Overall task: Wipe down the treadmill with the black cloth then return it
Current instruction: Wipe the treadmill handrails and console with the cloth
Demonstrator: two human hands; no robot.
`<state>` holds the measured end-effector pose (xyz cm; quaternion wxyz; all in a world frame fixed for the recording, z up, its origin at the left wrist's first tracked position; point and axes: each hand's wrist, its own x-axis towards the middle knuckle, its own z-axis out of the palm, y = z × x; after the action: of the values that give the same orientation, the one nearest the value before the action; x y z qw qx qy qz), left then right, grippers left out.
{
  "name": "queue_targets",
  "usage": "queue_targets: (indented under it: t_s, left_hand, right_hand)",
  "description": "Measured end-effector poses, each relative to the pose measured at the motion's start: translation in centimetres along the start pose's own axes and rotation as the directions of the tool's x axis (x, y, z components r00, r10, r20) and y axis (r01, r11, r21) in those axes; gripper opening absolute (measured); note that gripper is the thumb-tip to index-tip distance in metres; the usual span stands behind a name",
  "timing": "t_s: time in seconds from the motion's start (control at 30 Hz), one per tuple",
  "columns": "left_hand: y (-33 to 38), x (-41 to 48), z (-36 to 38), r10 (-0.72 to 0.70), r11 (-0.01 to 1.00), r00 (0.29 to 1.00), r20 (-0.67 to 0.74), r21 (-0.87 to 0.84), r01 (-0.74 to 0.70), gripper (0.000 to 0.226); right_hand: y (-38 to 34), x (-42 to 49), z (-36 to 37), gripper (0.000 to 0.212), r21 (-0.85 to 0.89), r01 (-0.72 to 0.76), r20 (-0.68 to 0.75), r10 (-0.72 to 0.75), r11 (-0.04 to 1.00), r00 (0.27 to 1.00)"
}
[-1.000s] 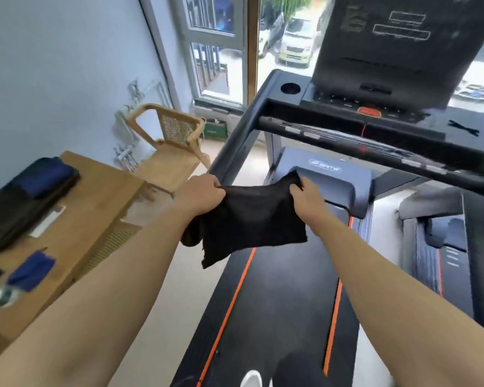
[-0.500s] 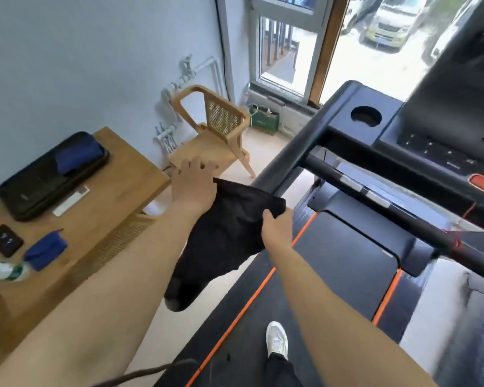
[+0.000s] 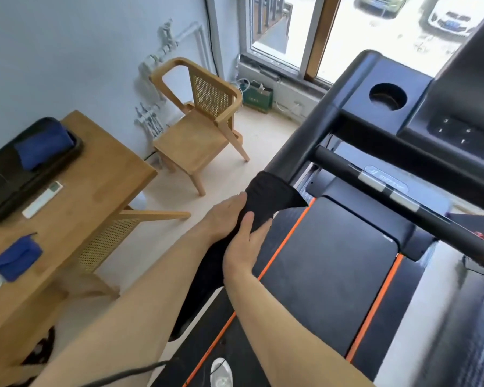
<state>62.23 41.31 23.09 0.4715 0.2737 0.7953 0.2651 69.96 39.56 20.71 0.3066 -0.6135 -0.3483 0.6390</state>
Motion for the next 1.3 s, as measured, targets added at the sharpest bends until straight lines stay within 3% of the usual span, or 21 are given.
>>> queue_targets:
  t_s: [0.1, 0.2, 0.33, 0.47, 0.6, 0.73, 0.9, 1.07, 1.17, 1.23, 1.3]
  left_hand:
    - [0.8, 2.2, -0.1, 0.034, 0.993, 0.996, 0.086, -0.113, -0.024, 0.073]
    - [-1.2, 0.8, -0.7, 0.048, 0.973, 0.988, 0.145, -0.232, -0.013, 0.061]
    - [-6.5, -4.5, -1.6, 0.044, 0.987, 0.997, 0.065, -0.155, -0.033, 0.057]
    - [-11.5, -8.8, -2.4, 0.004, 0.985, 0.997, 0.083, -0.171, 0.01, 0.051]
    - [-8.8, -5.9, -2.3, 0.018, 0.986, 0.995, 0.098, -0.166, -0.001, 0.074]
    - [-6.6, -4.5, -1.8, 0.079, 0.971, 0.987, 0.14, -0.235, -0.045, 0.055]
    - [-12.4, -9.3, -2.3, 0.132, 0.982, 0.991, 0.004, -0.14, -0.131, 0.044]
    - [-17.8, -13.7, -0.3, 0.064, 0.855, 0.959, -0.277, -0.481, -0.196, 0.032]
    - [-18.6, -14.2, 1.0, 0.004, 0.8, 0.927, -0.376, -0.555, -0.229, 0.035]
    - [-18.5, -13.5, 0.1, 0.018, 0.773, 0.962, -0.273, -0.607, -0.186, 0.037]
    - [-17.8, -12.8, -1.3, -0.003, 0.7, 0.997, -0.077, -0.712, -0.053, 0.036]
  right_hand:
    - [-1.5, 2.9, 0.0, 0.069, 0.055, 0.047, -0.025, -0.045, 0.997, 0.999]
    - [-1.2, 3.3, -0.1, 0.065, 0.092, 0.079, -0.001, -0.079, 0.993, 0.997]
    - [3.4, -2.4, 0.6, 0.082, 0.055, 0.035, 0.0, -0.035, 0.998, 0.999]
    - [7.3, -8.1, 0.8, 0.073, 0.025, 0.04, 0.023, -0.04, 0.999, 0.999]
    - [5.0, -4.6, 1.0, 0.064, 0.019, 0.093, -0.045, -0.092, 0.995, 0.995]
    - [2.2, -1.5, 1.1, 0.059, -0.03, 0.204, -0.083, -0.206, 0.979, 0.975]
    - [5.6, -6.6, 1.4, 0.065, -0.142, 0.418, -0.023, -0.425, 0.897, 0.905]
    - [10.6, -11.2, 0.7, 0.071, -0.268, 0.53, 0.137, -0.513, 0.804, 0.847]
    - [13.2, -12.0, -0.3, 0.076, -0.306, 0.589, 0.239, -0.539, 0.748, 0.808]
    - [14.8, -12.3, -0.5, 0.077, -0.274, 0.598, 0.255, -0.543, 0.753, 0.8]
    - [16.4, -13.1, 0.0, 0.076, -0.203, 0.549, 0.206, -0.513, 0.811, 0.834]
